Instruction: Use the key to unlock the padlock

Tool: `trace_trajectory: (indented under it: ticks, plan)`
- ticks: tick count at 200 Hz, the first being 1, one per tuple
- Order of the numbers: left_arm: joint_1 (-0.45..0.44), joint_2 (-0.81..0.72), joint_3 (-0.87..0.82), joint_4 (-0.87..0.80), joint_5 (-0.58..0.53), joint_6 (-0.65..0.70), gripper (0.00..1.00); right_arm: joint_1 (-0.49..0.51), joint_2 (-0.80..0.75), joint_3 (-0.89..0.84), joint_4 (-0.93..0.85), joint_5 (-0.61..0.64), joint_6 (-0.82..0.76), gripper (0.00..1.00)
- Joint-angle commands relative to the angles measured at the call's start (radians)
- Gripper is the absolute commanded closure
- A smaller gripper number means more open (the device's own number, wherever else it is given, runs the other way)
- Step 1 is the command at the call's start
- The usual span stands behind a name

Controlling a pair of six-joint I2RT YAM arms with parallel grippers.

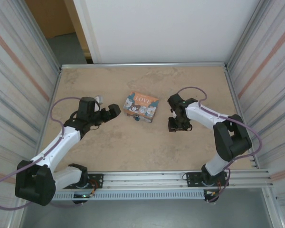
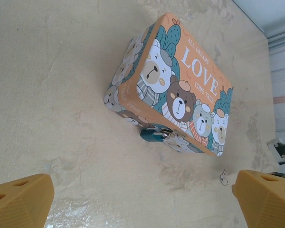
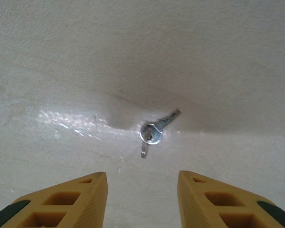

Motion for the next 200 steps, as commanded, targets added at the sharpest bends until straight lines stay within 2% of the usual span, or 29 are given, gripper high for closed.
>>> trace_trajectory:
  ticks: [1,78,200]
  plan:
    - [-0.002,-0.002,0.002,-0.015,-0.02,-0.007,0.01,0.011,0.037,0.029,-0.007,0.014,-0.009,0.63]
    - [-0.001,0.002,0.005,-0.026,-0.022,-0.003,0.01,-0.017,0.09,0.024,0.017,0.002,-0.003,0.76]
    - [-0.002,-0.003,0.016,-0.048,-0.029,0.002,0.01,-0.035,0.165,0.005,0.048,-0.008,-0.01,0.9]
